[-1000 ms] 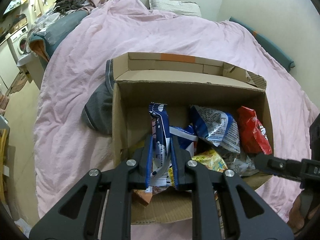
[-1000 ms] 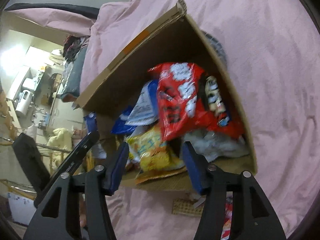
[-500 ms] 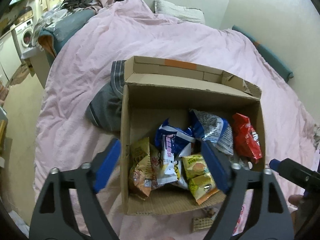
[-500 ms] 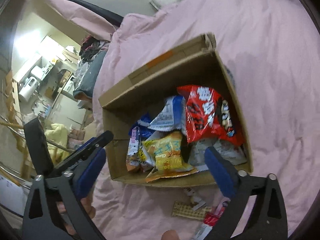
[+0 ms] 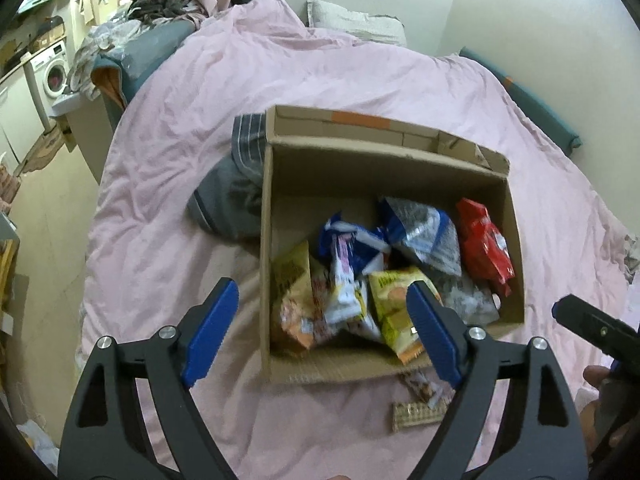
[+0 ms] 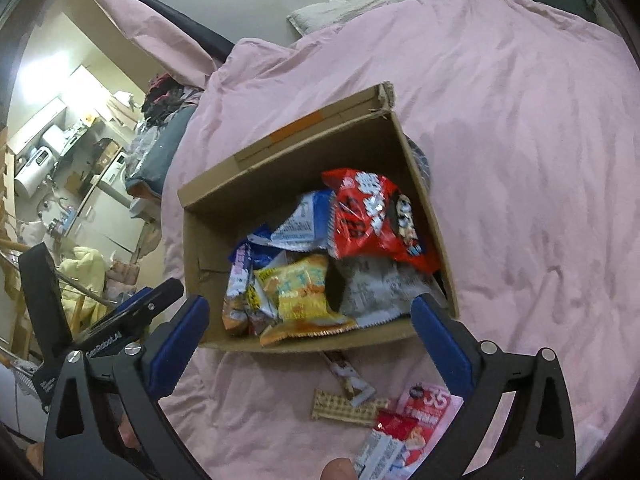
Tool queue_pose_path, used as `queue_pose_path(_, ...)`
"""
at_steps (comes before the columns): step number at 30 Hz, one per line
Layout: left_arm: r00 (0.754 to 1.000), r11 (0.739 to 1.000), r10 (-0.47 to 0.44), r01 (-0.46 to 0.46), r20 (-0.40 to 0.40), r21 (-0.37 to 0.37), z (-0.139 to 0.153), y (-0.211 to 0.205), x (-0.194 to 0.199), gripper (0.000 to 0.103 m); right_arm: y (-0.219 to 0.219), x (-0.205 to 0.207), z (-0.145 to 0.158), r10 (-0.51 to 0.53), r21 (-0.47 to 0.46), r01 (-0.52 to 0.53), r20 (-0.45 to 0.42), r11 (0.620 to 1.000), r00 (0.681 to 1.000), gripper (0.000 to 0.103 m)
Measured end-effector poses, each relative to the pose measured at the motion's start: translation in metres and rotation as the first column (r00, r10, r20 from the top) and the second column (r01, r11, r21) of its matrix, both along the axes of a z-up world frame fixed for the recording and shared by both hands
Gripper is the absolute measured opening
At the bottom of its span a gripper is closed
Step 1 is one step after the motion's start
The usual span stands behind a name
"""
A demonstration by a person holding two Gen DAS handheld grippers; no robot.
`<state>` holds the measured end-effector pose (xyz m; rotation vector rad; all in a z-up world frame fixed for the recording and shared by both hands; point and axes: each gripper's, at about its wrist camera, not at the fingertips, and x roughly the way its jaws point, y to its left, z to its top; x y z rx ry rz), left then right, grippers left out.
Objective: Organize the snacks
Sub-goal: 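Withdraw both open tools and move them toward the loose bars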
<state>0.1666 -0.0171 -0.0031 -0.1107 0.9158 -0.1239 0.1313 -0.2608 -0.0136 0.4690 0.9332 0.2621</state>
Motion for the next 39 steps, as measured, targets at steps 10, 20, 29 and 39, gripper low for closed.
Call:
queue_pose_path(10,0.998,0.998,-0.057,0.057,-0.010,0.016,-0.010,-0.016,-0.042,0.084,-0.004,-0.032,-0.006,-0.018,-0.029,0.017,-0.030,0.999,0.999,0.103)
queue_pose_path(20,0.996,0.998,-0.046,0.049,-0.073,0.028,-0.036,-0.026,-0.064,0.084,-0.017,-0.055,-0.032,-0.072,-0.090,0.060,-0.131,0.994,0.989,0.103)
queue_pose_path(29,0.965,0.992,-0.122,0.122,-0.233,-0.017,-0.083,-0.048,-0.067,0.084,-0.048,-0.058,-0.062,-0.138,-0.038,0.133,-0.257,0.990,0.956,0.103)
queue_pose_path(39,0.879,0.987,-0.160,0.151,-0.450,-0.056,-0.146,-0.099,-0.043,0.084,-0.068,-0.064,-0.067,-0.168,-0.026,0.168,-0.278,0.985,0.946,0.103)
